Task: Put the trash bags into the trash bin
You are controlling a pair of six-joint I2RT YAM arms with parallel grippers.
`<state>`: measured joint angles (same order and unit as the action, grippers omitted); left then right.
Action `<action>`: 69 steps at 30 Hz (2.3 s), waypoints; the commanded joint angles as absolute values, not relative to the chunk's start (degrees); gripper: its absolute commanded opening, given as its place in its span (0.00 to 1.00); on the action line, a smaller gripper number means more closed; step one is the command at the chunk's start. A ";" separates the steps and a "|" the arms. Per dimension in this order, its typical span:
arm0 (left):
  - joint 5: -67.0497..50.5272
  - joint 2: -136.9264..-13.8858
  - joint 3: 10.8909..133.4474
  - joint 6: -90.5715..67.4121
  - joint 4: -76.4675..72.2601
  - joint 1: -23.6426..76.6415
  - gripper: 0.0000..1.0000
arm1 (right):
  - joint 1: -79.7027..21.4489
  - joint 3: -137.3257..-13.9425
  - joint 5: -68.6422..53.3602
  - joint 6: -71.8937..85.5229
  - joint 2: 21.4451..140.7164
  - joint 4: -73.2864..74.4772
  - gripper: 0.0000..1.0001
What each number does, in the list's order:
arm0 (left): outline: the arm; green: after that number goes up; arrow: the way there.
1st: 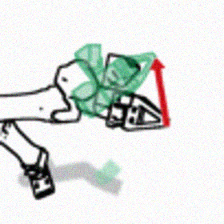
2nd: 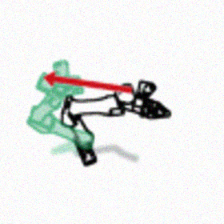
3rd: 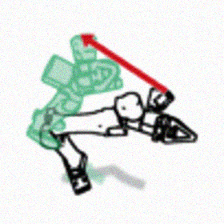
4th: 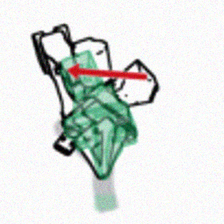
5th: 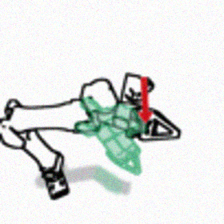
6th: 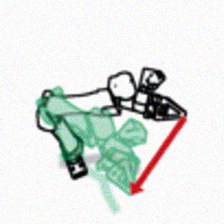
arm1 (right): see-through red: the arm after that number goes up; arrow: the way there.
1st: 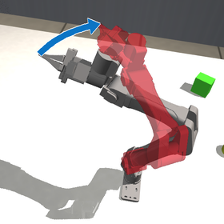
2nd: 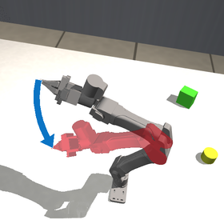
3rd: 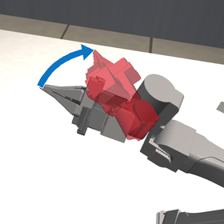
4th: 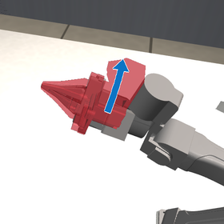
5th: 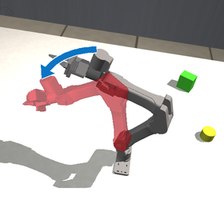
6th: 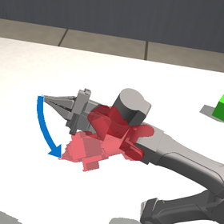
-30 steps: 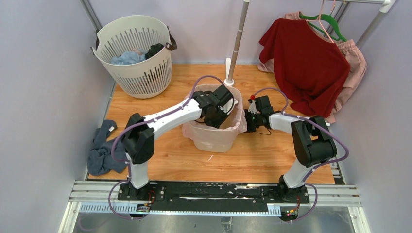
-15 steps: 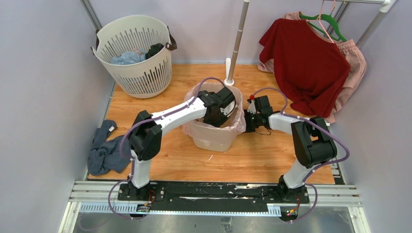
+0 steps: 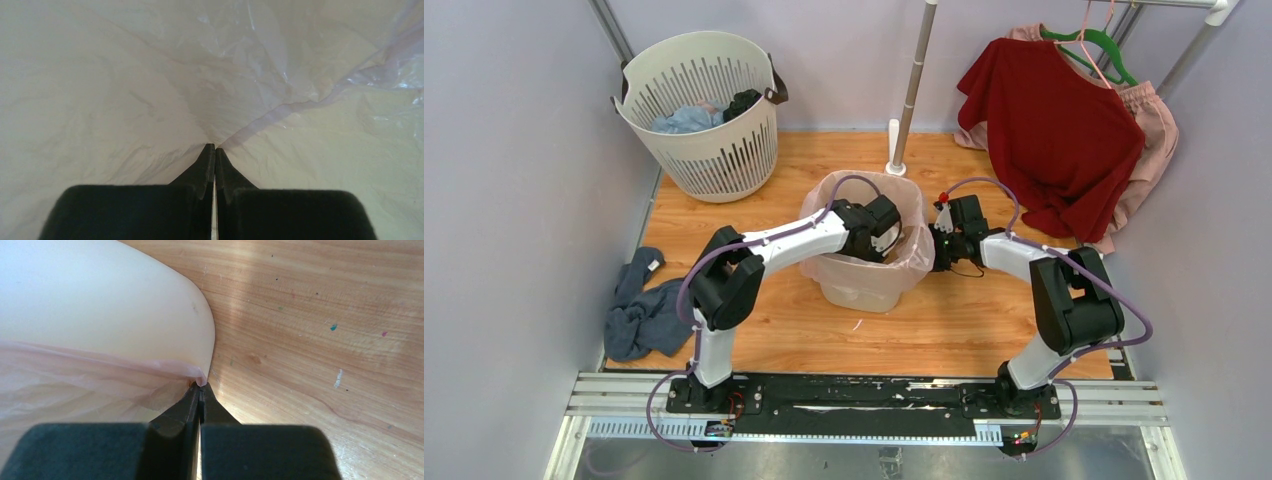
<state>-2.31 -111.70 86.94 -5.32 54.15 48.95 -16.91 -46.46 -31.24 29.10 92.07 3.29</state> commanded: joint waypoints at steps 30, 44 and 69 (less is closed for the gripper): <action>-2.58 -107.53 89.20 -5.33 53.92 47.72 0.11 | -18.01 -46.47 -30.91 28.50 89.87 5.47 0.00; 0.47 -101.15 95.59 -5.88 54.49 47.72 0.20 | -18.11 -49.42 -26.14 25.86 87.25 14.58 0.42; 10.97 -79.53 101.60 -5.98 54.65 47.64 0.70 | -23.99 -78.09 -11.32 15.47 64.46 46.31 0.53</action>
